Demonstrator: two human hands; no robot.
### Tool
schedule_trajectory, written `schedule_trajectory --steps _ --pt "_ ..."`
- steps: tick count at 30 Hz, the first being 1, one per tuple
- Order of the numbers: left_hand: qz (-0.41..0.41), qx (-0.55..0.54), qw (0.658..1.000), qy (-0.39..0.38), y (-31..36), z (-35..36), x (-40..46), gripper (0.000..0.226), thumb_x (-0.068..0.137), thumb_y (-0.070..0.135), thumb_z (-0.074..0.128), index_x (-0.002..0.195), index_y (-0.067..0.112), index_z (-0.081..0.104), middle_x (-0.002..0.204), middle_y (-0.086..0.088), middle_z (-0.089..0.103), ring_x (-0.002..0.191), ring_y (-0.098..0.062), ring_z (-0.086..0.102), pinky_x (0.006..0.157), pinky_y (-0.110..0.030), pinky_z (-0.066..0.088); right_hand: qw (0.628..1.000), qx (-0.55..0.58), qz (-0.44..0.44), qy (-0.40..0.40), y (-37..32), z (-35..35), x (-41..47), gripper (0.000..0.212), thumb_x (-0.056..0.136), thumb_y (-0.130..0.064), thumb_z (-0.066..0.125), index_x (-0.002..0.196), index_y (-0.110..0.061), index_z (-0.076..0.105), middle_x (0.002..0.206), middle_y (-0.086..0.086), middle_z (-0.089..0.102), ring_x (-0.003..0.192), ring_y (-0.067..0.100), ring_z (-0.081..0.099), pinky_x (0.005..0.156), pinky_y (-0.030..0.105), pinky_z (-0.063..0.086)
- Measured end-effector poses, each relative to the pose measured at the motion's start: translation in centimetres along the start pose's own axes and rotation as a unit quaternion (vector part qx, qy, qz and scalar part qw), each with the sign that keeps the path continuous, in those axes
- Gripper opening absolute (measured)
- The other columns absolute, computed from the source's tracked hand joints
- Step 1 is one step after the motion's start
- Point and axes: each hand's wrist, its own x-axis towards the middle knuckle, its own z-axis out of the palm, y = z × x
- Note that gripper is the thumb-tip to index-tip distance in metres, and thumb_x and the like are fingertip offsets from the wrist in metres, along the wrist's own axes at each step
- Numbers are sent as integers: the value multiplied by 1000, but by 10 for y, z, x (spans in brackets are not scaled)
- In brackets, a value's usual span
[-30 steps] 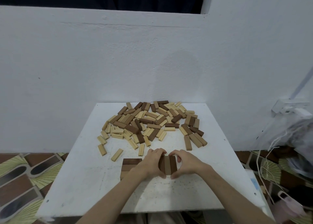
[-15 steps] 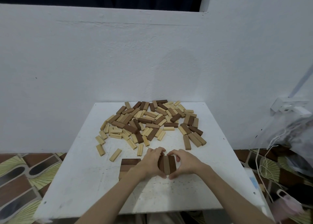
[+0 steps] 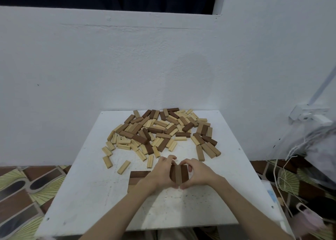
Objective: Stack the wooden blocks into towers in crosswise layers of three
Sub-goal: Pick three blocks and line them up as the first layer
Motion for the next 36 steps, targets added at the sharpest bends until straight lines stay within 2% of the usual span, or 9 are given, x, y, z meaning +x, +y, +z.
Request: schedule_trajectory --steps 4,10,12,15,20,25,36 --pt "6 -4 1000 14 1 -17 -4 98 59 32 86 137 18 26 127 2 46 123 -12 27 101 -28 35 1000 5 -9 20 -15 -8 -2 74 54 -51 82 119 -35 50 97 -10 46 85 5 50 76 25 47" --pt "16 8 999 38 -4 -51 -18 96 60 28 86 136 15 29 125 1 50 122 -13 30 94 -20 32 998 -12 -44 31 -45 -12 10 75 56 -52 84 122 -34 51 102 -5 47 86 7 48 68 23 40" --pt "16 16 999 40 -9 -61 -24 92 61 28 86 133 15 31 124 1 51 121 -14 32 92 -20 33 998 -19 -53 29 -57 -10 13 76 57 -52 85 123 -34 51 103 -5 47 89 9 48 71 24 42" --pt "11 33 998 42 -16 -73 -32 92 61 30 86 133 15 31 125 0 51 122 -15 31 97 -25 34 998 -22 -62 24 -71 -5 17 78 58 -51 85 125 -32 51 103 -6 45 93 11 46 79 29 45" --pt "2 49 998 42 -30 -83 -46 92 61 29 86 133 16 31 127 0 50 120 -13 29 92 -22 32 997 -39 -68 12 -91 7 22 79 61 -51 83 129 -29 49 107 -6 43 97 9 44 86 32 47" --pt "-15 48 998 31 -45 -85 -57 92 61 29 86 133 19 30 127 2 49 123 -15 28 97 -27 36 996 -33 -85 13 -101 20 22 77 62 -47 85 128 -29 51 102 -7 39 91 7 42 68 20 37" --pt "-19 40 999 16 -59 -80 -69 88 65 25 84 133 17 29 124 1 50 120 -16 29 93 -24 36 997 -31 -69 0 -108 42 19 73 62 -47 84 124 -29 50 110 -8 39 101 10 45 89 32 47"
